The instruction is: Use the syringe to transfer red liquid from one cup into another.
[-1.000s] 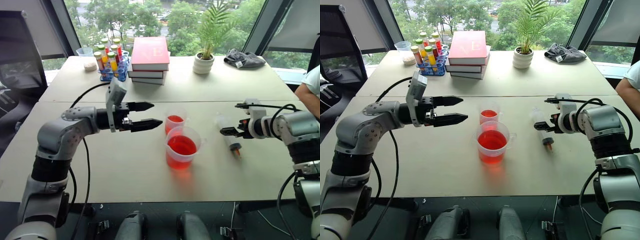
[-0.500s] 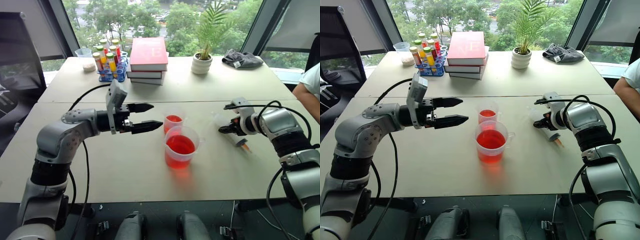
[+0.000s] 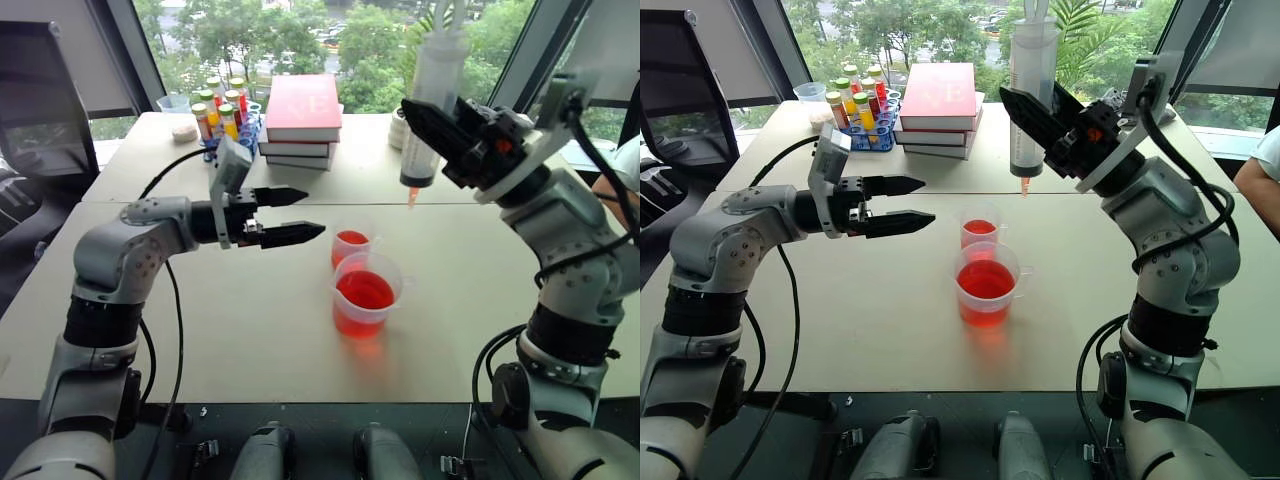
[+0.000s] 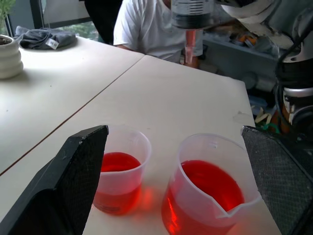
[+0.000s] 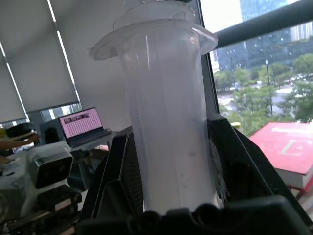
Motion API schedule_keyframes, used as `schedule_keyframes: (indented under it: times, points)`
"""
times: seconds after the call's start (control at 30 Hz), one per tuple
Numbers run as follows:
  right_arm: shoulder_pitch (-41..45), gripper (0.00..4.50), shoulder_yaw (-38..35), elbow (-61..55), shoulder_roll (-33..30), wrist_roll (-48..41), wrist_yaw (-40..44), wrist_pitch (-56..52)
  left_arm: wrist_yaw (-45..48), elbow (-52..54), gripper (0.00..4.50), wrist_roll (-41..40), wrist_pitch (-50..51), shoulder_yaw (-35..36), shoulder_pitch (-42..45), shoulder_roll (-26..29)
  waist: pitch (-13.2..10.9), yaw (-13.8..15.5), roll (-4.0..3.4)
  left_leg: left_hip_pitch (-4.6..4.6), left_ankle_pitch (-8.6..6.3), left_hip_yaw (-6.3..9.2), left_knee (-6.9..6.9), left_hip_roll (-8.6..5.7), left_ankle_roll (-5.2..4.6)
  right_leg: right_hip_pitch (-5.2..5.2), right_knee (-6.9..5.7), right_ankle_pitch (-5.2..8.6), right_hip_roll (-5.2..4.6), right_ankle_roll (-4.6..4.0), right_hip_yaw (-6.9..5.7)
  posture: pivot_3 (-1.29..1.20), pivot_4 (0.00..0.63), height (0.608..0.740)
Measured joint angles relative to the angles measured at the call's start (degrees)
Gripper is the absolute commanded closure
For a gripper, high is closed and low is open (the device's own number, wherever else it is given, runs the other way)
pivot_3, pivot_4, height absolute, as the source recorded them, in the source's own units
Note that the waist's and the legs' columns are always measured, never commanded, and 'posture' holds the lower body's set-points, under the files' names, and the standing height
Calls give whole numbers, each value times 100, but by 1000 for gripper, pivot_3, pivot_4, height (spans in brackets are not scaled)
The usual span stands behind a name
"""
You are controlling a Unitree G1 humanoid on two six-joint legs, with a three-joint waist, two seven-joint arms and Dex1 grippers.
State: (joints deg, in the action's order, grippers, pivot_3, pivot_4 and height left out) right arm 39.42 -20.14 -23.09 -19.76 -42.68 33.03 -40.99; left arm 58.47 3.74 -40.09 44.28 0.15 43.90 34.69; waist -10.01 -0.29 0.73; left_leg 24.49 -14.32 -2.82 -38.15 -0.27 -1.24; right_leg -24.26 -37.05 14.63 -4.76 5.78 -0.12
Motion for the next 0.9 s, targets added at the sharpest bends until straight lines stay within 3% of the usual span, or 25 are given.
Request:
schedule_keyframes:
  times: [0.23,0.37,0.63,0.9]
  points:
    - [-1758,3069,872,-398,684,356,201,1241,496,-480,0,231,-152,-186,625,-9,-1,-55,-1,-2,0,-4,0,1,-1,-6,-5,0,10,0,2,0,150,740]
    - [-2236,3069,1317,-23,846,837,504,2157,676,-630,0,329,-205,-301,789,-22,-1,-63,-1,-4,1,-3,-1,4,0,-6,-9,1,18,0,3,0,150,740]
    - [-2799,3069,1835,873,964,1571,959,3689,791,-757,0,343,-194,-388,1039,-224,1,-43,2,-5,1,-1,-4,3,0,0,-7,1,18,1,3,0,150,740]
    - [-2854,3069,1999,928,941,1671,936,4009,729,-1215,0,486,-361,-413,1439,-845,1,-50,2,-15,4,3,-7,4,5,7,-15,1,21,1,4,0,150,740]
